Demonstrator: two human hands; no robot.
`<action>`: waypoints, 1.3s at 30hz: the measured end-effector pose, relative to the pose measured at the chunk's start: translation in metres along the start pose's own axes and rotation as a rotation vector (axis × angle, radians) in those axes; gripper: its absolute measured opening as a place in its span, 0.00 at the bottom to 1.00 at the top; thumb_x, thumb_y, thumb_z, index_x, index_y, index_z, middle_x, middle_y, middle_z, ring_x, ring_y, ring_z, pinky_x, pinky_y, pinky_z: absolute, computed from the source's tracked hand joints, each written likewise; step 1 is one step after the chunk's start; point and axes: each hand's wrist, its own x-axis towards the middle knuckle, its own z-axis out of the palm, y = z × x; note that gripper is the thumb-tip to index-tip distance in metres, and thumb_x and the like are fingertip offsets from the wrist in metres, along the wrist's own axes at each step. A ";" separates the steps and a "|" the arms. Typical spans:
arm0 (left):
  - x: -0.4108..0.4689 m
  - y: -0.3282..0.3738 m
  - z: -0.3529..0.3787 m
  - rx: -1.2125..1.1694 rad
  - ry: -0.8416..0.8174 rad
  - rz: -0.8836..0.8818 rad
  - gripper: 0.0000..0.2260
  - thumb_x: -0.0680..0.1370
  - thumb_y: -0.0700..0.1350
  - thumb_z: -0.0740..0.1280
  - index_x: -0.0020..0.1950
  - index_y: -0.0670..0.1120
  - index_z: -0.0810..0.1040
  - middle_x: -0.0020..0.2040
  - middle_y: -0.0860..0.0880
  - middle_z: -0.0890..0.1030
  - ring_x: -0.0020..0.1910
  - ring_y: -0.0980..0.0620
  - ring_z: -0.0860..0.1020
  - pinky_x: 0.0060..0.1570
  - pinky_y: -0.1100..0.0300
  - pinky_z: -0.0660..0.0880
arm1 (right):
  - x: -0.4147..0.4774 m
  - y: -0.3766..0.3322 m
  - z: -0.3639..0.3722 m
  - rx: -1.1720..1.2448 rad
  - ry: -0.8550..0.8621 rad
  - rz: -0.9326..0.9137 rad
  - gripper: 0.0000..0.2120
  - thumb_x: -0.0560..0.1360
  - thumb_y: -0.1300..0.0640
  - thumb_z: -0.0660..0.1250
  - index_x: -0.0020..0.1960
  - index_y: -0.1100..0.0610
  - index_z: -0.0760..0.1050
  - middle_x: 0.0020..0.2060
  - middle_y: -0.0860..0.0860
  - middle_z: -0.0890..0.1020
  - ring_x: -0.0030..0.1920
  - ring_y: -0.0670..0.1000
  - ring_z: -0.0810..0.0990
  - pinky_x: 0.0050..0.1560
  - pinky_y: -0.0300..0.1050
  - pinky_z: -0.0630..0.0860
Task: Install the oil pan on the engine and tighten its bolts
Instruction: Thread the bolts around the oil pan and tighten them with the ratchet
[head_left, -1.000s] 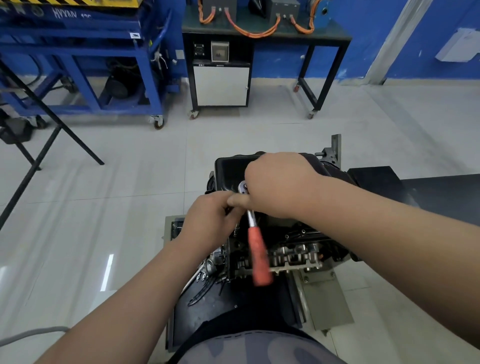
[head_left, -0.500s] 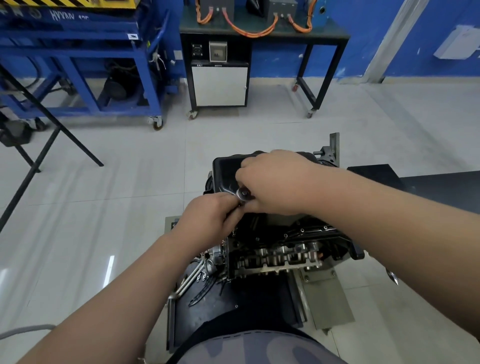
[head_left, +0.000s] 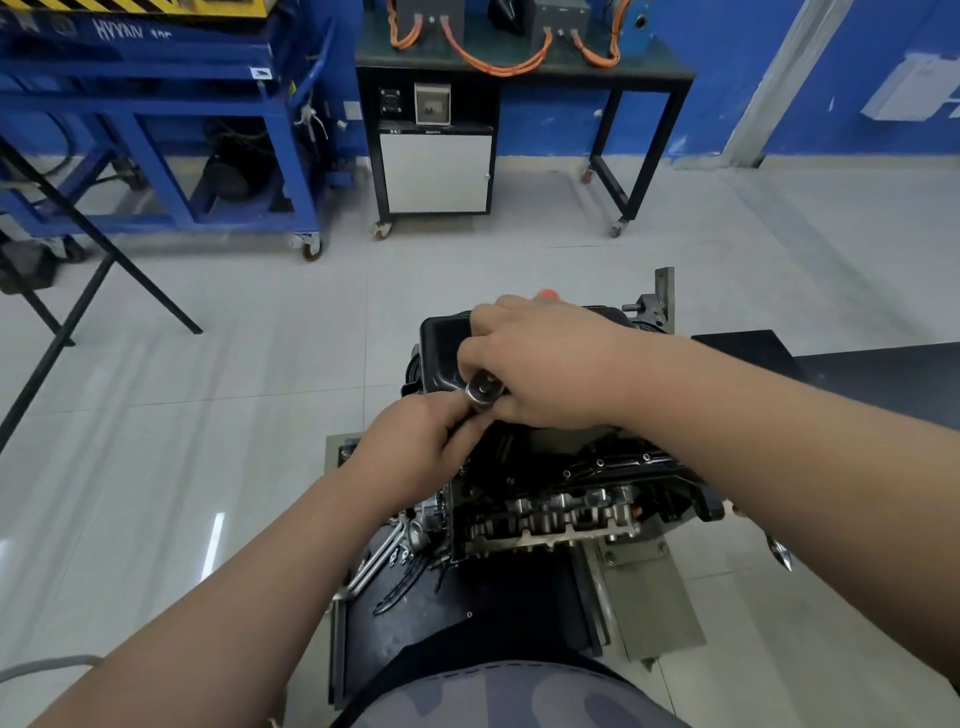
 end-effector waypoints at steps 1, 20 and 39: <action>0.000 0.000 0.001 0.004 0.024 -0.037 0.15 0.76 0.52 0.62 0.32 0.59 0.61 0.23 0.55 0.67 0.24 0.58 0.66 0.27 0.61 0.60 | 0.001 -0.003 0.003 -0.040 0.031 0.026 0.14 0.74 0.42 0.61 0.50 0.50 0.75 0.46 0.50 0.75 0.50 0.53 0.74 0.46 0.48 0.67; -0.001 0.004 0.009 -0.087 0.045 -0.137 0.17 0.74 0.48 0.63 0.29 0.57 0.60 0.25 0.54 0.69 0.25 0.56 0.66 0.27 0.61 0.60 | -0.001 -0.018 0.004 -0.026 -0.006 0.164 0.13 0.73 0.43 0.61 0.40 0.53 0.73 0.39 0.49 0.75 0.42 0.53 0.76 0.37 0.45 0.67; 0.001 0.000 0.003 -0.034 0.061 -0.185 0.15 0.73 0.53 0.63 0.29 0.57 0.61 0.24 0.54 0.68 0.25 0.56 0.66 0.25 0.61 0.61 | 0.002 -0.014 0.009 -0.086 0.055 0.165 0.17 0.72 0.37 0.59 0.36 0.49 0.71 0.38 0.49 0.73 0.43 0.53 0.76 0.40 0.47 0.66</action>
